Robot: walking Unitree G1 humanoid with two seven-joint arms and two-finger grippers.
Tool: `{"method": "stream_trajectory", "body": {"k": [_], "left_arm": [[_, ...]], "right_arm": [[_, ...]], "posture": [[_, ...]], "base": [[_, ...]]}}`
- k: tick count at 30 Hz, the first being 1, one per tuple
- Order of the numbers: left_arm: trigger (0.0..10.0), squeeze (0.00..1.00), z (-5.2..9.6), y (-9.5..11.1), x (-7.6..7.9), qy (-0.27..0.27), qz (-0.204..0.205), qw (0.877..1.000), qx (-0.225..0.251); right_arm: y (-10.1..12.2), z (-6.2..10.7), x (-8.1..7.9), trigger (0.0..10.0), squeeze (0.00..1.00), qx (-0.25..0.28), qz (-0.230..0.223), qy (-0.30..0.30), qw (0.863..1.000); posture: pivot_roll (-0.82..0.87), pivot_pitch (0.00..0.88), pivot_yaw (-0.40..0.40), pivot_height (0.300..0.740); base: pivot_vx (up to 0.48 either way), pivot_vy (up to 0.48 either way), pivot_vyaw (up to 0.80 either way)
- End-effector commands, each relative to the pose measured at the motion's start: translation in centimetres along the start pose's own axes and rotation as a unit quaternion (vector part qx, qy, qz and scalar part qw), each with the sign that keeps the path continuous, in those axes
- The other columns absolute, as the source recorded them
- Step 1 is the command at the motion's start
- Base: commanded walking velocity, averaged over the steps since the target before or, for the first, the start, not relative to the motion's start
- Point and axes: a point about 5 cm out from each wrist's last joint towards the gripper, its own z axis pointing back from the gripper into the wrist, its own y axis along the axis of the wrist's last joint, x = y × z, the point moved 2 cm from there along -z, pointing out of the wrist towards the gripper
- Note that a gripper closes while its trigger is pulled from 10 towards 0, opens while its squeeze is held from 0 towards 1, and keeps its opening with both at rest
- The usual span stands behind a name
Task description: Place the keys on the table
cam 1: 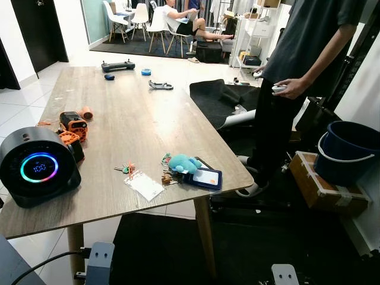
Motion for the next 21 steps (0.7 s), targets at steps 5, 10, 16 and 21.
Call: {"method": "stream_trajectory", "body": {"k": [5, 10, 16, 21], "left_arm": [[10.0, 0.0, 0.2, -0.2, -0.1, 0.005, 0.01, 1.0, 0.001], [10.0, 0.0, 0.2, -0.3, -0.3, 0.007, 0.01, 1.0, -0.002], [10.0, 0.0, 0.2, -0.3, -0.3, 0.003, 0.004, 1.0, -0.003], [10.0, 0.0, 0.1, -0.2, -0.3, 0.001, 0.002, 1.0, -0.003]], "right_arm": [[0.0, 0.0, 0.6, 10.0, 0.0, 0.0, 0.006, -0.007, 1.0], [0.1, 0.0, 0.6, 10.0, 0.0, 0.001, 0.006, -0.007, 1.0], [0.3, -0.1, 0.8, 10.0, 0.0, 0.003, 0.001, -0.013, 1.0], [0.4, 0.0, 2.5, 10.0, 0.0, 0.007, -0.037, -0.052, 0.998]], "posture": [[0.11, 0.048, -0.056, 0.74], [0.11, 0.048, -0.057, 0.74], [0.11, 0.047, -0.052, 0.74], [0.11, 0.045, -0.047, 0.74]], "base": [[0.0, -0.162, 0.0], [0.0, 0.0, 0.0], [0.0, 0.0, 0.0], [0.0, 0.0, 0.0]]}}
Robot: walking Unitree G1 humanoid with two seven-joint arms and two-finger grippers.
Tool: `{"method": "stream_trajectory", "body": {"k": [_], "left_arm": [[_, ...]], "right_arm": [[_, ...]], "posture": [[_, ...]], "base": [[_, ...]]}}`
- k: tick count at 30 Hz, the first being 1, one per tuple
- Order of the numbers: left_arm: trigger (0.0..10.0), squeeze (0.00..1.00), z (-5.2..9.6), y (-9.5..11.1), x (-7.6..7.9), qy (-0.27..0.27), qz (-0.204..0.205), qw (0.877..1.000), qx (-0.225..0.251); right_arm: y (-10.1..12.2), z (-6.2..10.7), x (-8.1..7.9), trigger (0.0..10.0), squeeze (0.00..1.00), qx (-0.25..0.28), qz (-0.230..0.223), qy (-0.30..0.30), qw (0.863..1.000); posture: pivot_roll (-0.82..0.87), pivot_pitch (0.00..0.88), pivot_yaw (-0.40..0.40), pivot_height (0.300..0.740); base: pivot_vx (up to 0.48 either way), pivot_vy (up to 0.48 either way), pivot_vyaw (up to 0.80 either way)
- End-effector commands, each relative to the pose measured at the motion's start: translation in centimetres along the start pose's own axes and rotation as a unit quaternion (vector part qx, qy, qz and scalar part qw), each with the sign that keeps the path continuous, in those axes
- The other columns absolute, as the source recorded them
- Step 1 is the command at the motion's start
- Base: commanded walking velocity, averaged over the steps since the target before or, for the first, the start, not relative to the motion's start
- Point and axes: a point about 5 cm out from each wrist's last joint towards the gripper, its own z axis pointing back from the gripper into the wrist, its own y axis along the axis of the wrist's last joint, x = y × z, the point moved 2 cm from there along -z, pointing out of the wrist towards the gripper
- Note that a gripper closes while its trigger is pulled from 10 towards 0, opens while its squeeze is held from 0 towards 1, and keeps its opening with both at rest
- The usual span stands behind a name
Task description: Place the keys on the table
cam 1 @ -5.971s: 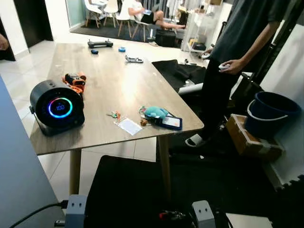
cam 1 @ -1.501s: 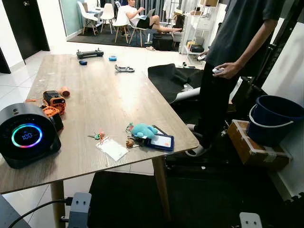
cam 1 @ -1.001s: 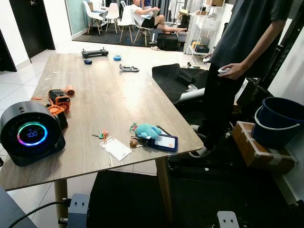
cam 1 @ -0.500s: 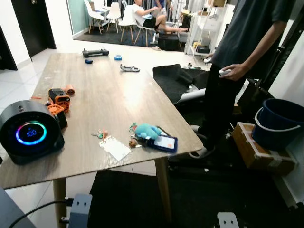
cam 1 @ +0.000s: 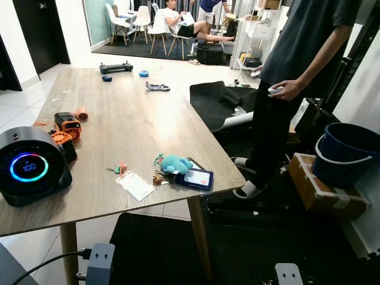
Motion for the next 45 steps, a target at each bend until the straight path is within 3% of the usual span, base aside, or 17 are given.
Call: {"method": "stream_trajectory", "body": {"k": [1, 3, 6, 11, 15, 16, 17, 20, 23, 27, 31, 36, 37, 40, 41, 42, 45], "left_arm": [[10.0, 0.0, 0.0, 0.0, -0.2, -0.001, -0.004, 1.0, -0.002], [10.0, 0.0, 0.0, 0.0, -0.2, -0.002, -0.005, 1.0, -0.002], [10.0, 0.0, -0.1, 0.1, -0.1, -0.004, -0.006, 1.0, 0.0], [10.0, 0.0, -0.1, 0.2, -0.1, -0.005, -0.007, 1.0, 0.005], [10.0, 0.0, -0.1, 0.4, -0.1, -0.009, -0.003, 1.0, 0.011], [10.0, 0.0, -0.1, 0.4, -0.1, -0.009, -0.003, 1.0, 0.011], [10.0, 0.0, -0.1, 0.4, 0.0, -0.011, -0.005, 1.0, 0.011], [10.0, 0.0, -0.1, 0.4, 0.1, -0.014, -0.007, 1.0, 0.011], [10.0, 0.0, -0.1, 0.4, 0.1, -0.014, -0.007, 1.0, 0.011], [10.0, 0.0, 0.0, 0.3, 0.2, -0.018, -0.011, 1.0, 0.01], [10.0, 0.0, 0.0, 0.3, 0.3, -0.019, -0.013, 1.0, 0.011], [10.0, 0.0, -0.1, 0.5, 0.2, -0.017, -0.011, 1.0, 0.012], [10.0, 0.0, -0.1, 0.5, 0.2, -0.017, -0.011, 1.0, 0.012], [10.0, 0.0, -0.2, 0.5, 0.2, -0.017, -0.011, 1.0, 0.012], [10.0, 0.0, -0.2, 0.6, 0.2, -0.018, -0.011, 1.0, 0.012], [10.0, 0.0, -0.2, 0.6, 0.2, -0.018, -0.011, 1.0, 0.012], [10.0, 0.0, -0.3, 0.7, 0.3, -0.02, -0.011, 1.0, 0.013]], "right_arm": [[0.2, 0.0, 2.0, 10.0, 0.0, 0.005, -0.026, -0.043, 0.999], [0.2, 0.0, 3.0, 10.0, 0.0, 0.007, -0.032, -0.064, 0.997], [0.8, 0.6, 7.0, 10.0, 0.0, 0.033, -0.051, -0.151, 0.987], [2.0, 1.1, 10.0, 10.0, 0.0, 0.065, -0.052, -0.209, 0.974], [4.8, 1.7, 13.9, 10.0, 0.0, 0.118, -0.079, -0.28, 0.95], [4.8, 1.7, 13.9, 10.0, 0.0, 0.118, -0.079, -0.28, 0.95], [6.6, 1.8, 15.0, 10.0, 0.0, 0.148, -0.094, -0.293, 0.94], [9.6, 1.8, 15.8, 10.0, 0.0, 0.195, -0.123, -0.294, 0.927], [10.4, 1.7, 15.9, 10.0, 0.0, 0.207, -0.132, -0.29, 0.925], [18.3, 1.2, 13.7, 10.0, 0.0, 0.316, -0.157, -0.206, 0.913], [22.8, 1.1, 11.0, 10.0, 0.0, 0.365, -0.149, -0.139, 0.908], [27.4, 1.3, 6.7, 10.0, 0.0, 0.401, -0.129, -0.049, 0.905], [27.4, 1.3, 6.7, 10.0, 0.0, 0.401, -0.129, -0.049, 0.905], [28.9, 1.4, 4.2, 10.0, 0.0, 0.408, -0.112, -0.003, 0.906], [30.3, 1.5, 1.4, 10.0, 0.0, 0.407, -0.085, 0.045, 0.909], [30.3, 1.5, 1.4, 10.0, 0.0, 0.407, -0.085, 0.045, 0.909], [31.2, 1.6, -1.2, 10.0, 0.0, 0.396, -0.091, 0.086, 0.91]], "posture": [[0.11, 0.045, -0.046, 0.74], [0.11, 0.044, -0.046, 0.74], [0.11, 0.043, -0.048, 0.74], [0.11, 0.044, -0.051, 0.74], [0.11, 0.043, -0.05, 0.74], [0.11, 0.043, -0.05, 0.74], [0.11, 0.043, -0.051, 0.74], [0.11, 0.041, -0.051, 0.74], [0.11, 0.041, -0.051, 0.74], [0.11, 0.036, -0.048, 0.74], [0.11, 0.036, -0.048, 0.74], [0.12, 0.026, -0.052, 0.74], [0.12, 0.026, -0.052, 0.74], [0.11, 0.025, -0.05, 0.74], [0.11, 0.026, -0.048, 0.74], [0.11, 0.026, -0.048, 0.74], [0.11, 0.027, -0.044, 0.74]], "base": [[0.0, 0.0, 0.0], [0.0, 0.0, 0.0], [0.0, 0.0, 0.0], [0.0, 0.0, 0.0], [0.0, 0.0, 0.0], [0.0, 0.0, 0.0], [0.0, 0.0, 0.0], [0.0, 0.0, 0.0], [0.0, 0.0, 0.0], [0.0, 0.0, 0.0], [0.0, 0.0, 0.0], [0.0, 0.0, 0.0], [0.0, 0.0, 0.0], [0.0, 0.0, 0.0], [0.0, 0.0, 0.0], [0.0, 0.0, 0.0], [0.0, 0.0, 0.0]]}}
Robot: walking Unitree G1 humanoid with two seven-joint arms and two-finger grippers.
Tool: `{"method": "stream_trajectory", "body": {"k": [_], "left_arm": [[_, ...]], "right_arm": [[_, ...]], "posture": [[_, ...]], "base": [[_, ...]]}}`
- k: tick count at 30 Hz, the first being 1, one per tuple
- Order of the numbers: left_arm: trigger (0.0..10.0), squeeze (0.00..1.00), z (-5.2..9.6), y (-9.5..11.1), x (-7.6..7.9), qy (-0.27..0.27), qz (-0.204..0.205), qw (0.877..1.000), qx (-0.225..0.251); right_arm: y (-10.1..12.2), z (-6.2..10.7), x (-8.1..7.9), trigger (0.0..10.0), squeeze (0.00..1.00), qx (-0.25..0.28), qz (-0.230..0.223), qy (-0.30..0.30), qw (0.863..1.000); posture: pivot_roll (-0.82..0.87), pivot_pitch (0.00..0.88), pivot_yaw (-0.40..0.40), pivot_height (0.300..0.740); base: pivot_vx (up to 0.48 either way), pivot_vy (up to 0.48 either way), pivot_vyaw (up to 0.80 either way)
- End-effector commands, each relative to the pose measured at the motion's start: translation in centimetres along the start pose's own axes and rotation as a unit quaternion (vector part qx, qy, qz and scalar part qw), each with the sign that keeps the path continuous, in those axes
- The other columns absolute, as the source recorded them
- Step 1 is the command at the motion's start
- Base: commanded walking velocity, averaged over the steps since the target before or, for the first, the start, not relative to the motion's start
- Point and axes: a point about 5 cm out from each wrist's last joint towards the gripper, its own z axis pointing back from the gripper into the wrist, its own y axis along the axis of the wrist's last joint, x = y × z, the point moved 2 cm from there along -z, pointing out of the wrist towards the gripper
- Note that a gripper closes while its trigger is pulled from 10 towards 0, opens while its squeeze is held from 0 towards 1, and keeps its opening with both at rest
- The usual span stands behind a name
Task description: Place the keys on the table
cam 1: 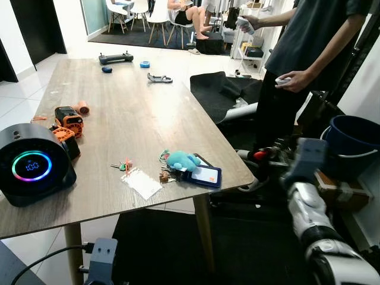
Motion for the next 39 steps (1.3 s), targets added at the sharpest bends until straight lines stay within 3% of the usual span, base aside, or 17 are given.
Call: {"method": "stream_trajectory", "body": {"k": [1, 3, 4, 5, 11, 20, 39], "left_arm": [[10.0, 0.0, 0.2, -0.5, 0.0, -0.003, -0.002, 1.0, -0.01], [10.0, 0.0, 0.2, -0.4, 0.0, -0.003, -0.002, 1.0, -0.01], [10.0, 0.0, 0.1, -0.4, 0.0, -0.004, -0.003, 1.0, -0.01], [10.0, 0.0, 0.1, -0.4, 0.0, -0.004, -0.003, 1.0, -0.01], [10.0, 0.0, 0.0, -0.3, -0.1, -0.006, -0.004, 1.0, -0.01], [10.0, 0.0, 0.2, -0.5, 0.3, -0.006, 0.0, 1.0, -0.009], [10.0, 0.0, 0.5, -0.6, 0.1, 0.0, 0.005, 1.0, -0.008]], "right_arm": [[-0.6, -0.2, -1.3, 10.0, 0.0, -0.025, -0.011, 0.016, 1.0], [-0.5, -0.4, -2.0, 10.0, 0.0, -0.027, -0.013, 0.026, 0.999], [-0.2, -0.9, -4.3, 10.0, 0.0, -0.03, -0.02, 0.06, 0.998], [-0.2, -0.9, -4.3, 10.0, 0.0, -0.03, -0.02, 0.06, 0.998], [0.4, -1.3, -9.4, 10.0, 0.0, -0.045, -0.025, 0.127, 0.991], [1.4, -1.5, -13.2, 10.0, 0.0, -0.052, -0.019, 0.173, 0.983], [0.9, -0.9, -12.9, 10.0, 0.0, -0.033, -0.029, 0.193, 0.98]], "posture": [[0.11, 0.028, -0.041, 0.74], [0.11, 0.028, -0.04, 0.74], [0.11, 0.03, -0.036, 0.74], [0.11, 0.03, -0.036, 0.74], [0.11, 0.036, -0.035, 0.74], [0.12, 0.045, -0.048, 0.74], [0.12, 0.05, -0.052, 0.74]], "base": [[0.0, 0.0, 0.0], [0.0, 0.0, 0.0], [0.0, 0.0, 0.0], [0.0, 0.0, 0.0], [0.0, 0.0, 0.0], [0.0, 0.0, 0.0], [0.0, 0.0, 0.0]]}}
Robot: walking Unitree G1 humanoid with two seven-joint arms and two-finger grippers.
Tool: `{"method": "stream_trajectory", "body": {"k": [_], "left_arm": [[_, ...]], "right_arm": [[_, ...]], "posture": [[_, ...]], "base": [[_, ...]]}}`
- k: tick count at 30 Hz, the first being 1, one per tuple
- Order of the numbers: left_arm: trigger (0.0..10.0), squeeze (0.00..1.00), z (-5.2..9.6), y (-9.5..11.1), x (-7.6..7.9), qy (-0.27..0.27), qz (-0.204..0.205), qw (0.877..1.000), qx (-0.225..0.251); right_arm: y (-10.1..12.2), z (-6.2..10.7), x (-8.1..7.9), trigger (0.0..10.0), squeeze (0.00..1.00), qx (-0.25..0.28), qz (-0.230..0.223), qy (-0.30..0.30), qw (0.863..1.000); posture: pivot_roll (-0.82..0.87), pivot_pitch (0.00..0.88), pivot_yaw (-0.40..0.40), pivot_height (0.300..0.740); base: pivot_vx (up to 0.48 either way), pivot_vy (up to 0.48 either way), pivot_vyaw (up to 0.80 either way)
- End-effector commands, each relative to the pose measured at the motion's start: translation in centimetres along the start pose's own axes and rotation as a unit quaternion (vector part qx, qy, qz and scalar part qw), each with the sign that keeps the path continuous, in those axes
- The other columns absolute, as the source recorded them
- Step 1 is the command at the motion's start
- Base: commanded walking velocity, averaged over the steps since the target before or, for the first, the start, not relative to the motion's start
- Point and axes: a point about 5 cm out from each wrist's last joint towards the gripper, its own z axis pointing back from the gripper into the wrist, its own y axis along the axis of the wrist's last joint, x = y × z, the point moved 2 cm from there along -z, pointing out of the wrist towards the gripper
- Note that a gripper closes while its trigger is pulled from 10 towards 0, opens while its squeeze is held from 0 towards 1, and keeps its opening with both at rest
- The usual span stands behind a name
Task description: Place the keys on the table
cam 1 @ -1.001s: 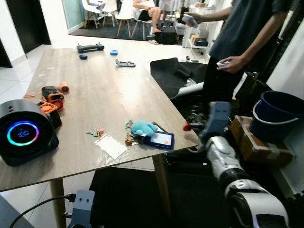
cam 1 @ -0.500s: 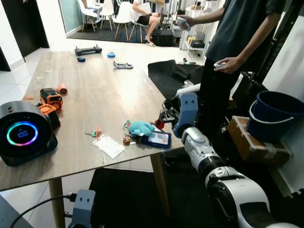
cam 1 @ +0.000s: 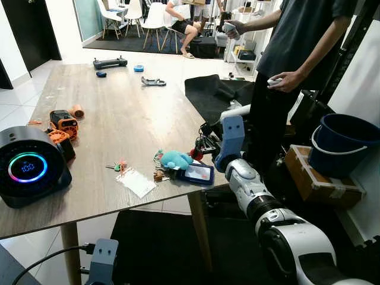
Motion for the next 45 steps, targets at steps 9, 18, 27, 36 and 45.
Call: {"method": "stream_trajectory", "body": {"k": [9, 18, 27, 36, 45], "left_arm": [[10.0, 0.0, 0.2, -0.1, 0.3, -0.005, 0.008, 1.0, 0.005], [10.0, 0.0, 0.2, 0.2, 1.2, -0.019, 0.007, 1.0, 0.016], [10.0, 0.0, -0.2, 1.2, 1.4, -0.025, 0.015, 0.999, 0.035], [10.0, 0.0, -0.3, 1.7, 1.5, -0.029, 0.016, 0.998, 0.044], [10.0, 0.0, -0.4, 1.9, 1.6, -0.031, 0.014, 0.998, 0.044]], "right_arm": [[-1.7, 1.4, 0.8, 10.0, 0.0, 0.003, 0.038, 0.024, 0.999], [-2.0, 2.5, 1.9, 10.0, 0.0, 0.031, 0.046, 0.021, 0.998], [0.6, 1.5, 2.0, 10.0, 0.0, 0.075, 0.024, 0.0, 0.997], [5.2, 0.0, 2.9, 10.0, 0.0, 0.108, 0.034, -0.029, 0.993], [6.5, -0.6, 4.2, 10.0, 0.0, 0.078, 0.045, -0.064, 0.994]], "posture": [[0.11, 0.057, -0.06, 0.74], [0.1, 0.086, -0.059, 0.74], [0.1, 0.119, -0.058, 0.74], [0.09, 0.119, -0.052, 0.74], [0.1, 0.11, -0.049, 0.74]], "base": [[0.0, 0.0, 0.0], [0.0, 0.0, 0.0], [0.0, 0.0, 0.0], [0.0, 0.0, 0.0], [0.0, 0.0, 0.0]]}}
